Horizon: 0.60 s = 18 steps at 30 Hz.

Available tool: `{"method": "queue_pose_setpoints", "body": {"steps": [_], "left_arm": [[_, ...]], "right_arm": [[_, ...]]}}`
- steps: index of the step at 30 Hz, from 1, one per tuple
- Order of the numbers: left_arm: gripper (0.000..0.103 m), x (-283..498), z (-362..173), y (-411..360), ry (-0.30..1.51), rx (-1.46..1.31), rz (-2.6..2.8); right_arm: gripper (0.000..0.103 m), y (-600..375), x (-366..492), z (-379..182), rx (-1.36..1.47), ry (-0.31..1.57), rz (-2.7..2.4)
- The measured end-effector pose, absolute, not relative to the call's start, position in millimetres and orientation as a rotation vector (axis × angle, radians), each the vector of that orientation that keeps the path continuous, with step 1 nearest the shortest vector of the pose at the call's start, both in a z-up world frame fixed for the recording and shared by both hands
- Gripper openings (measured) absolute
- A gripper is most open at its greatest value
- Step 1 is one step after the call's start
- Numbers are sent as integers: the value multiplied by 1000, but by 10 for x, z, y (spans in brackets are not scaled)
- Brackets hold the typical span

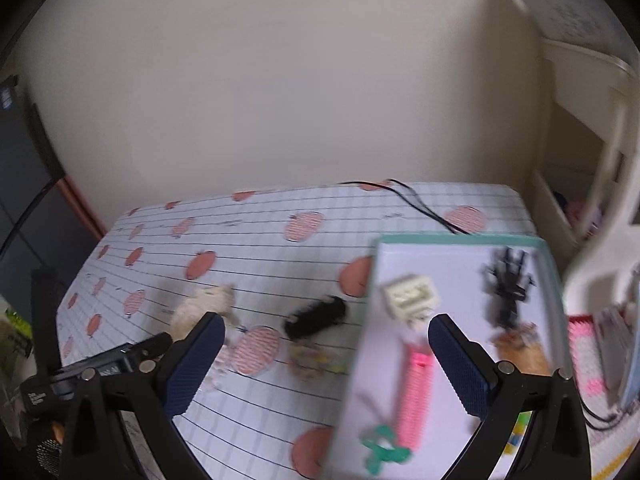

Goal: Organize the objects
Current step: 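Move the left tool toward the lace pouch while the right tool approaches the rainbow scrunchie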

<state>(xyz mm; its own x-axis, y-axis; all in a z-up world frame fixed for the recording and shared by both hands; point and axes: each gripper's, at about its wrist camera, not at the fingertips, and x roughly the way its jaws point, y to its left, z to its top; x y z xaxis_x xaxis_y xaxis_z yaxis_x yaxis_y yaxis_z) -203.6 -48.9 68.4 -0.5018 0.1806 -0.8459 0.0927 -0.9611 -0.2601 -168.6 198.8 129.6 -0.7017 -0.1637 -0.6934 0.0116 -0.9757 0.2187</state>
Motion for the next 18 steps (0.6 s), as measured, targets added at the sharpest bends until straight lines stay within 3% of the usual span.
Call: {"method": "queue_pose_setpoints", "body": {"steps": [12,18], "left_arm": [[101,-2144,587,-467,-416,-1572,2610],[101,-2273,545,-440,-378,-1564,2691]], "right_arm": [[103,1800,-1969,1214,1137,-291,-2668],[103,1740,-2075,1036,1182,-157,-2670]]}}
